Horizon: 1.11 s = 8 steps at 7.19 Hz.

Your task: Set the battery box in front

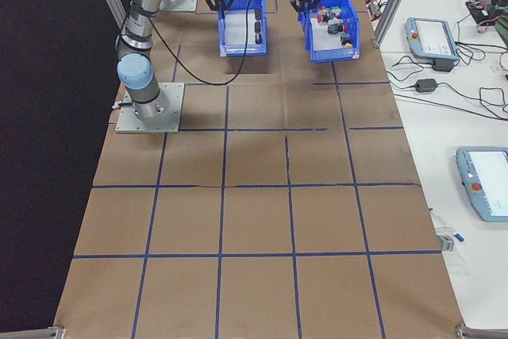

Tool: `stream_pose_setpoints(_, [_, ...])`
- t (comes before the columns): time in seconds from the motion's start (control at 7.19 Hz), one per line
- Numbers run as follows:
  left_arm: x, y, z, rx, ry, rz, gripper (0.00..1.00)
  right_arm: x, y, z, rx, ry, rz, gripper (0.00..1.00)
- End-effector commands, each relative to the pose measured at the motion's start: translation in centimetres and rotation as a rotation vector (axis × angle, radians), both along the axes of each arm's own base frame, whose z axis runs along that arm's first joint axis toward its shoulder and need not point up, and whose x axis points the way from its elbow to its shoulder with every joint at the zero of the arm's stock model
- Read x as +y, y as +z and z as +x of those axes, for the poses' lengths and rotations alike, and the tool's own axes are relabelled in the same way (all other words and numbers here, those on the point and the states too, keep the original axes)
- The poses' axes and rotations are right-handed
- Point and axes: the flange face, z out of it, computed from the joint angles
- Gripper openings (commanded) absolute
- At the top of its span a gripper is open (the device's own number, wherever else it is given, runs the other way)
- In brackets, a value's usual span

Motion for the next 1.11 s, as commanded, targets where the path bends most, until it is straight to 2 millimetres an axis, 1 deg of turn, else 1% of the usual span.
stream_pose_setpoints(0.0, [-4.9, 1.4, 7.8, -0.008, 0.015, 0.003, 0.0, -0.6, 2.0, -10.4, 0.023, -0.028, 0.002, 0.05])
stream_pose_setpoints(0.14, [-8.2, 2.5, 10.4, 0.032, 0.029, -0.01, 0.0, -0.4, 3.1, -15.6, 0.03, -0.069, -0.003, 0.05])
stream_pose_setpoints(0.28, [-11.3, 3.5, 12.0, 0.043, -0.041, -0.043, 0.0, 0.0, 3.2, -20.1, 0.03, -0.136, 0.013, 0.05])
stream_pose_setpoints(0.42, [-14.3, 3.6, 13.2, 0.046, -0.03, -0.042, 0.0, 0.8, 3.1, -22.8, 0.031, -0.178, 0.046, 0.05])
stream_pose_setpoints(0.56, [-18.1, 3.9, 13.5, 0.049, -0.024, -0.047, 0.0, 1.7, 3.2, -24.8, 0.034, -0.183, 0.068, 0.05])
stream_pose_setpoints(0.7, [-22.4, 4.0, 13.6, 0.047, -0.021, -0.054, 0.0, 2.5, 3.2, -27.4, 0.045, -0.152, 0.084, 0.05])
stream_pose_setpoints(0.83, [-25.7, 3.3, 12.6, 0.051, -0.035, -0.05, 0.0, 4.0, 2.9, -29.1, 0.048, -0.132, 0.107, 0.05])
stream_pose_setpoints(0.97, [-28.4, 2.3, 10.6, 0.074, -0.045, -0.043, 0.0, 6.0, 2.3, -30.0, 0.048, -0.121, 0.127, 0.05])
